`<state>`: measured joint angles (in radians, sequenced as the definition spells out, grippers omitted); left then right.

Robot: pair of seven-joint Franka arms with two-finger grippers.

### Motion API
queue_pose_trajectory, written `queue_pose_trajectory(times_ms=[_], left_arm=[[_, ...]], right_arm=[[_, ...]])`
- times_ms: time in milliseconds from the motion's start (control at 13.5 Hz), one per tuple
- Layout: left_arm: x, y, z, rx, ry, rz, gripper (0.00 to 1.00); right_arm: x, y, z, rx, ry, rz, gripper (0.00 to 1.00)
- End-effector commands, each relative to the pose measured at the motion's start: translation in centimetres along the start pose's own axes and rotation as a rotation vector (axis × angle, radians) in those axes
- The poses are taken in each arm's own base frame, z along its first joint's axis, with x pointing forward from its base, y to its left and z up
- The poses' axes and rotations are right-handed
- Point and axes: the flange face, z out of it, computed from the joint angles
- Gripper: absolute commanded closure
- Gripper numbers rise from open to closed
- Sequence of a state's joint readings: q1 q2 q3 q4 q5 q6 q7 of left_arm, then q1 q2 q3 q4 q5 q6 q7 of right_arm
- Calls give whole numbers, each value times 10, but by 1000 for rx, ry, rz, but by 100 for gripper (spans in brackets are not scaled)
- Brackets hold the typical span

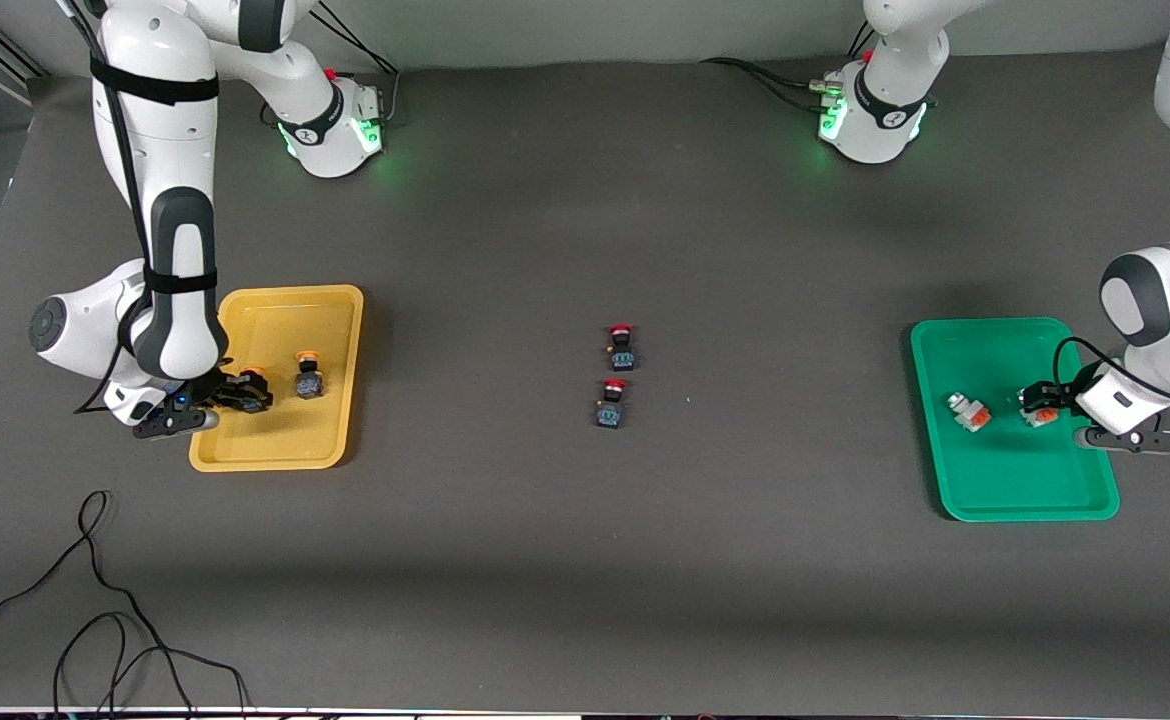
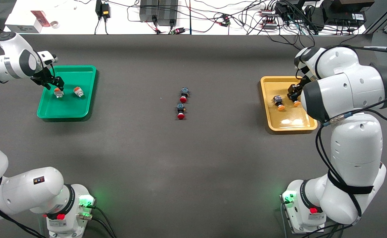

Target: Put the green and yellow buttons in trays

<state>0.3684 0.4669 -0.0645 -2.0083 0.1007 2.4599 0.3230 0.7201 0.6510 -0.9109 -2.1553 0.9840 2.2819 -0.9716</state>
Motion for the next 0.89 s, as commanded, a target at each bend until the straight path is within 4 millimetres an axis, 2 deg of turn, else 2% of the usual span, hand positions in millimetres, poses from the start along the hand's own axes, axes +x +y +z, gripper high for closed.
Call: queue_pose_trajectory(times_ms=[0, 74, 149, 223, 372, 520, 595, 669, 743, 818], left_arm=[[7, -4, -25, 21, 38, 25, 1], [11, -3, -55, 32, 44, 31, 1], [11, -2, -96, 37, 29, 42, 1], [10, 8, -143, 35, -4, 50, 1], [4, 30, -231, 28, -63, 59, 1], [-4, 51, -301, 31, -89, 73, 1], [-9, 62, -330, 38, -82, 85, 1], [-15, 70, -351, 42, -79, 93, 1], [-23, 80, -371, 47, -69, 103, 1], [-27, 94, -382, 54, -55, 124, 1]], right_arm=[[13, -11, -42, 81, 15, 13, 1], [20, -12, -65, 80, -18, 28, 1], [31, -17, -95, 77, -46, 36, 1], [40, -23, -128, 73, -86, 54, 1], [56, -44, -198, 63, -154, 88, 1], [67, -70, -264, 15, -194, 119, 1], [70, -86, -295, 1, -204, 134, 1], [71, -102, -325, -16, -214, 152, 1], [73, -127, -363, -76, -225, 153, 1], [71, -143, -387, -146, -238, 134, 1]])
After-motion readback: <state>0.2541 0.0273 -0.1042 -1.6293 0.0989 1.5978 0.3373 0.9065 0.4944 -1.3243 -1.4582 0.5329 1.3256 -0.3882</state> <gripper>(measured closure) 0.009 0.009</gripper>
